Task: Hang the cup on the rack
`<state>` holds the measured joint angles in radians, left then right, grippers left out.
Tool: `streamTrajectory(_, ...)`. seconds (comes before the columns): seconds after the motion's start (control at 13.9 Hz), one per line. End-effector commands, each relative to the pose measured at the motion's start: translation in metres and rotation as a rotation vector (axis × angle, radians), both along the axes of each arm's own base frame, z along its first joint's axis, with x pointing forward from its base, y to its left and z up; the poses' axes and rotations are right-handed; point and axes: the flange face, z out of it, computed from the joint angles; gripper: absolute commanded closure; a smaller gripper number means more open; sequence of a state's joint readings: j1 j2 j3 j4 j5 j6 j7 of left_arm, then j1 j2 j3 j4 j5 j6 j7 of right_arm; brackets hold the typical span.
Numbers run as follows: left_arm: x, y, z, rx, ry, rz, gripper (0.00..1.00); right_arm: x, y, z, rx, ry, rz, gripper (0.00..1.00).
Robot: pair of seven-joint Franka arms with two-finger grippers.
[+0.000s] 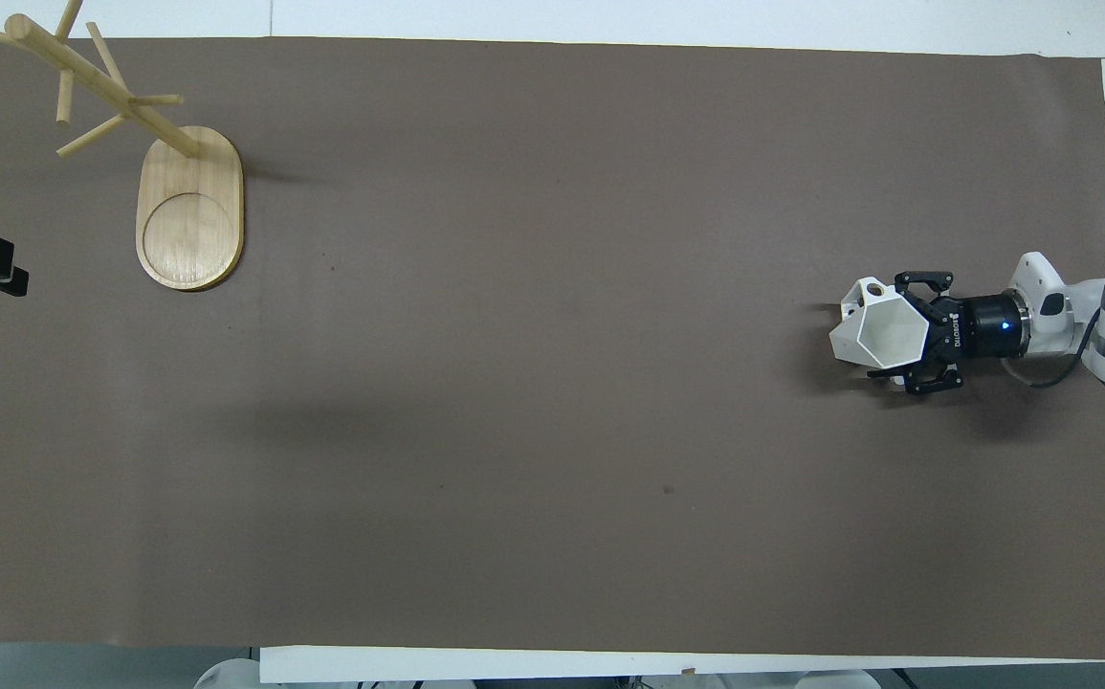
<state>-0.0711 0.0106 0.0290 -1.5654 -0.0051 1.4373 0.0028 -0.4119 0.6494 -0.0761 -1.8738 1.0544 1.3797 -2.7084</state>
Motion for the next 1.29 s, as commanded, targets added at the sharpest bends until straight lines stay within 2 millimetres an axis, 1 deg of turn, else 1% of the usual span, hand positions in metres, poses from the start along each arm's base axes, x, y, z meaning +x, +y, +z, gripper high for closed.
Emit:
streamTrajectory(0.0, -0.007, 0.000, 0.000, 0.018, -0.017, -0.011, 0.00, -0.008, 0.003, 0.006, 0.008, -0.031, -0.011, 0.00)
streamTrajectory(0.29, -0.007, 0.000, 0.000, 0.018, -0.015, -0.011, 0.00, -0.008, 0.005, 0.007, 0.014, -0.039, -0.004, 0.00)
streamTrajectory(0.36, -0.007, 0.000, 0.000, 0.018, -0.017, -0.011, 0.00, -0.008, 0.007, 0.007, 0.015, -0.039, 0.001, 0.01)
streamTrajectory(0.43, -0.007, 0.000, 0.000, 0.018, -0.015, -0.011, 0.00, -0.006, 0.015, 0.007, 0.016, -0.039, 0.017, 0.04)
streamTrajectory(0.5, -0.007, 0.000, 0.000, 0.018, -0.015, -0.011, 0.00, -0.005, 0.018, 0.008, 0.015, -0.041, 0.020, 0.12)
streamTrajectory(0.57, -0.007, 0.000, 0.000, 0.018, -0.015, -0.011, 0.00, -0.004, 0.019, 0.008, 0.014, -0.039, 0.022, 0.31)
streamTrajectory(0.65, -0.007, 0.000, 0.000, 0.018, -0.015, -0.011, 0.00, -0.003, 0.021, 0.008, 0.013, -0.035, 0.026, 0.46)
streamTrajectory(0.72, -0.007, 0.000, 0.000, 0.018, -0.015, -0.011, 0.00, -0.002, 0.024, 0.008, 0.013, -0.035, 0.032, 0.58)
streamTrajectory(0.79, -0.007, 0.000, 0.000, 0.018, -0.015, -0.011, 0.00, 0.000, 0.024, 0.009, 0.008, -0.033, 0.031, 0.73)
streamTrajectory(0.86, -0.007, 0.000, 0.000, 0.018, -0.017, -0.011, 0.00, 0.001, 0.023, 0.010, 0.001, -0.015, 0.026, 0.84)
streamTrajectory(0.93, -0.007, 0.000, 0.000, 0.018, -0.017, -0.011, 0.00, 0.005, 0.034, 0.015, 0.004, 0.009, 0.038, 0.85)
streamTrajectory(1.08, -0.007, 0.000, 0.000, 0.018, -0.017, -0.009, 0.00, 0.025, 0.076, 0.048, -0.018, 0.026, 0.074, 0.85)
streamTrajectory(1.15, -0.007, 0.002, 0.000, 0.018, -0.015, -0.006, 0.00, 0.038, 0.101, 0.065, -0.021, 0.038, 0.053, 0.85)
streamTrajectory(1.22, -0.006, 0.002, 0.000, 0.018, -0.018, -0.006, 0.00, 0.048, 0.122, 0.077, -0.022, 0.047, 0.034, 0.85)
